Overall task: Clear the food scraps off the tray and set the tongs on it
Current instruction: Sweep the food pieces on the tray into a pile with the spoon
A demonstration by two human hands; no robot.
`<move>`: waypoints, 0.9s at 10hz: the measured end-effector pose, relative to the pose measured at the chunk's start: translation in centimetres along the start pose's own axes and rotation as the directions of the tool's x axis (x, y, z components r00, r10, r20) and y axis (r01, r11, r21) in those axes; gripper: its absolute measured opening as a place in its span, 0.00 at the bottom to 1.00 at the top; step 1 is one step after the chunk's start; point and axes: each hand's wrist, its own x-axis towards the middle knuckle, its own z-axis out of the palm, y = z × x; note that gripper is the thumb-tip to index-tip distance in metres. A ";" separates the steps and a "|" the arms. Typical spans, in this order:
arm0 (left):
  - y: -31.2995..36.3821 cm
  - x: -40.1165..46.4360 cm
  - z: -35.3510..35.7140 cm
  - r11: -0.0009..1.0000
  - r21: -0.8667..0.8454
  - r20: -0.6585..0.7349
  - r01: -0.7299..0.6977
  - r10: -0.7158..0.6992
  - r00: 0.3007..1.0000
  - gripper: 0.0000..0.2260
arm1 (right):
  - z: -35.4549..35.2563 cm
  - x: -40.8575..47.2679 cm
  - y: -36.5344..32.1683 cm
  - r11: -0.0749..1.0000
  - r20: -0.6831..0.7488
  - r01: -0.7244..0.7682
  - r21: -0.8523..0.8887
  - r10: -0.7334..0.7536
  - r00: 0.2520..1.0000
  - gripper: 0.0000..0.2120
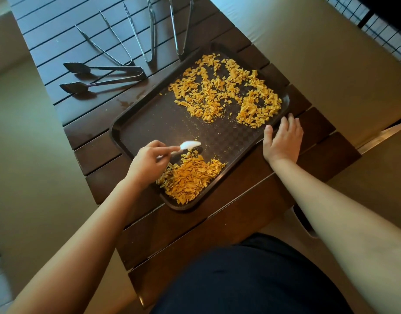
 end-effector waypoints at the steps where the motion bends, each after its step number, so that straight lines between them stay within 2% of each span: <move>1: 0.6 1.0 0.4 0.992 -0.051 -0.060 0.112 -0.115 0.992 0.13 | 0.0 -0.1 0.0 1.000 0.000 0.003 0.006 -0.003 1.000 0.33; 2: 0.7 1.5 0.4 0.991 -0.029 -0.012 0.134 -0.134 0.991 0.14 | -0.1 -0.1 -0.1 1.000 0.008 0.001 -0.001 -0.001 1.000 0.34; 4: 0.7 0.4 -0.4 0.994 0.105 0.155 0.040 -0.056 0.986 0.13 | 0.0 -0.1 -0.1 1.000 0.005 -0.004 0.001 0.004 1.000 0.33; 5: 1.2 0.2 -0.8 0.989 0.146 0.193 0.002 -0.031 0.981 0.13 | 0.0 0.0 -0.1 1.000 0.005 -0.005 0.005 0.005 1.000 0.33; 6: 2.1 1.3 -0.6 0.997 0.061 0.048 0.050 -0.053 0.997 0.13 | -0.1 0.0 0.0 1.000 0.008 -0.007 0.005 0.007 1.000 0.33; 7: 2.5 2.4 -0.1 0.986 0.046 -0.038 0.158 -0.156 0.987 0.13 | -0.1 -0.1 -0.1 1.000 0.005 -0.004 0.005 0.004 1.000 0.34; 8: 2.7 2.5 0.2 0.979 -0.016 0.015 0.202 -0.202 0.979 0.13 | -0.1 -0.1 -0.1 1.000 0.005 0.000 0.016 0.000 1.000 0.34; 9: 3.4 1.9 0.7 0.992 0.028 0.141 0.126 -0.129 0.982 0.13 | -0.1 -0.1 -0.1 1.000 0.000 0.003 0.016 -0.003 1.000 0.34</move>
